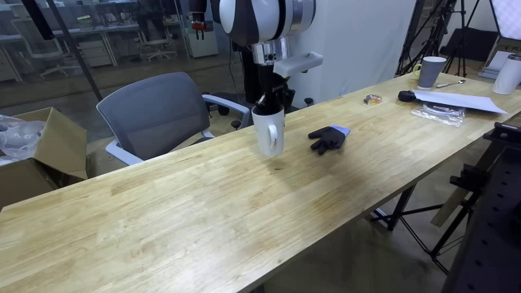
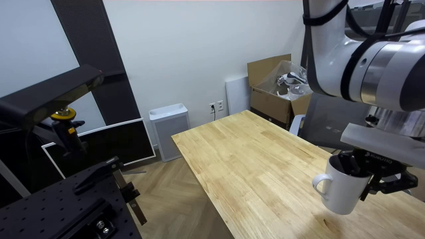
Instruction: Move the cup backward near the edge of the table
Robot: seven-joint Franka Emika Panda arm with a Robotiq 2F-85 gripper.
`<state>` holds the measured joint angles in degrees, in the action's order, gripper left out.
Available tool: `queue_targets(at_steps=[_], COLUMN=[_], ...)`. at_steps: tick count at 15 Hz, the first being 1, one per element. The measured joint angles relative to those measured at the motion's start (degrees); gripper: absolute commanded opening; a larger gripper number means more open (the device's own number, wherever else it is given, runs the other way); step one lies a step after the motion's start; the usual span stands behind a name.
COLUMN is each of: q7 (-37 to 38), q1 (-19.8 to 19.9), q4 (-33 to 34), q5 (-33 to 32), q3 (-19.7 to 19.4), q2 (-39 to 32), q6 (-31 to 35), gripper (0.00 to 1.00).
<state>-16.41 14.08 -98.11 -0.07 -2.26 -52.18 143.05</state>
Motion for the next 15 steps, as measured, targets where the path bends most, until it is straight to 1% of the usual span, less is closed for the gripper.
queue_targets(at_steps=[3,9,15], q7=[1.1,3.6,5.5], q1=[-0.2,-1.6,-3.3], q4=[-4.5,-15.2,-21.8], q5=[0.0,0.0,0.0], q3=[-0.4,-2.1,-2.9], q2=[1.7,6.0,6.9], q6=[0.7,7.2,10.8], gripper=[0.02,0.02,0.02])
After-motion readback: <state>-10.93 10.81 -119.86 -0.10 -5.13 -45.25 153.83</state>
